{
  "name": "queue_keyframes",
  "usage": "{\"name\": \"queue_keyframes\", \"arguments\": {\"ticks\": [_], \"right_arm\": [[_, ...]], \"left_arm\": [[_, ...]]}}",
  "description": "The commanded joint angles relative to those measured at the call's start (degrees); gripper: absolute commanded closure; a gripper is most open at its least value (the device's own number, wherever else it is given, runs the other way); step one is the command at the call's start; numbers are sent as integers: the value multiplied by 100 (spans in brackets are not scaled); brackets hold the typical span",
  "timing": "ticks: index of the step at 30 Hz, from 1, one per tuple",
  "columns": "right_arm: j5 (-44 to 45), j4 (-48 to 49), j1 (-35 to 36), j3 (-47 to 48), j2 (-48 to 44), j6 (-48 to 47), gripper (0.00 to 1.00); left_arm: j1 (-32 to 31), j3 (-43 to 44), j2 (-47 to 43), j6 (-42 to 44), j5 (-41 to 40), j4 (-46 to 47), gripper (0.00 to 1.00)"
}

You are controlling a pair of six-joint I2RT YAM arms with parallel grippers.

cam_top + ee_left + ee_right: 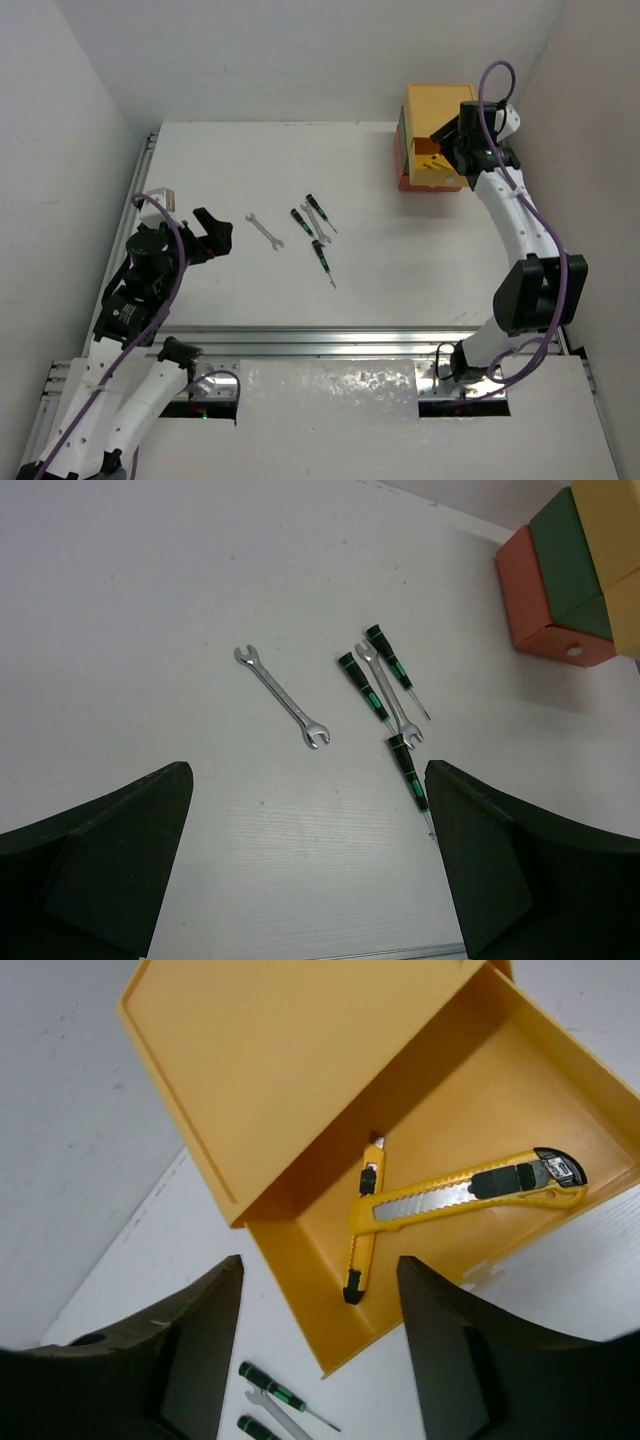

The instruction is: Sort the tools into containers

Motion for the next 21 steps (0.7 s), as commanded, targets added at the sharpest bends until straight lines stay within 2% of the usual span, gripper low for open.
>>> {"name": "queue_keyframes", "arguments": {"ticks": [1, 2, 3, 4, 5, 7, 11, 17, 21], "right_arm": [[-392, 287, -13, -152, -459, -420, 40], [-436, 357, -12, -398, -712, -473, 46], [-480, 740, -12, -1087, -880, -535, 56], [-463, 962, -12, -1425, -1073, -700, 80], [-333, 1277, -12, -2011, -1432, -763, 87], [-174, 1394, -4, -2359, -1689, -1043, 95], [-24, 1219, -21, -2378, -1402, -1501, 99], [55, 1421, -30, -1773, -584, -2178, 90], [20, 1658, -48, -1490, -162, -2468, 89]], "left_arm": [[49, -10, 23, 91, 71, 317, 0], [49, -10, 23, 91, 71, 317, 0], [49, -10, 14, 91, 63, 308, 0], [49, -2, 14, 91, 54, 317, 0], [49, -10, 6, 91, 54, 317, 0], [49, -19, 14, 91, 89, 325, 0], [49, -10, 76, 100, 133, 325, 0], [49, -19, 41, 91, 89, 317, 0], [49, -19, 84, 100, 124, 334, 0]]}}
